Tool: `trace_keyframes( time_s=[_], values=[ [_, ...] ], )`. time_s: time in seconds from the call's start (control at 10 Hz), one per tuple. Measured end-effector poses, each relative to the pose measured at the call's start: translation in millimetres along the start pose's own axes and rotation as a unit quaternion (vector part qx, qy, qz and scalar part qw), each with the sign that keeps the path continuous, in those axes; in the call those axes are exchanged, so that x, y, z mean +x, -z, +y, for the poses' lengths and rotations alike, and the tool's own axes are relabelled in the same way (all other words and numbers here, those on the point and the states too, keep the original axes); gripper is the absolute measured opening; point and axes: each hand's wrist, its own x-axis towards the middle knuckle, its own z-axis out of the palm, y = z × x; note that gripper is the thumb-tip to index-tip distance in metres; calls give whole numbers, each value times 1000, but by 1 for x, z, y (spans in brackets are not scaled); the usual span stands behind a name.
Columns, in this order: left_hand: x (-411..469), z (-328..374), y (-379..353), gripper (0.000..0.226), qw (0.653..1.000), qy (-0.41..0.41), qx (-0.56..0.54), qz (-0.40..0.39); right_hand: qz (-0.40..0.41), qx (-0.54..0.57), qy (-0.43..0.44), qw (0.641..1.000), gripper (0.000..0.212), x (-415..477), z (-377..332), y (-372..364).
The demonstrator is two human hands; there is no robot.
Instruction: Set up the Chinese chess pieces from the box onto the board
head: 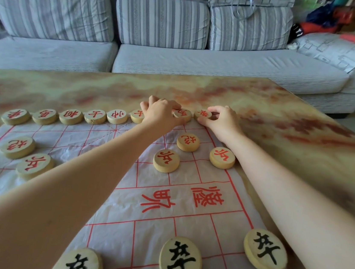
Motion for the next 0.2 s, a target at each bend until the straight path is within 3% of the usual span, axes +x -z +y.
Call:
trace_keyframes(
  time_s=[0.2],
  values=[
    [-2, -3, 5, 49, 1000, -6, -6, 11, -32, 101, -34, 994, 72, 1, 1, 6]
  ],
)
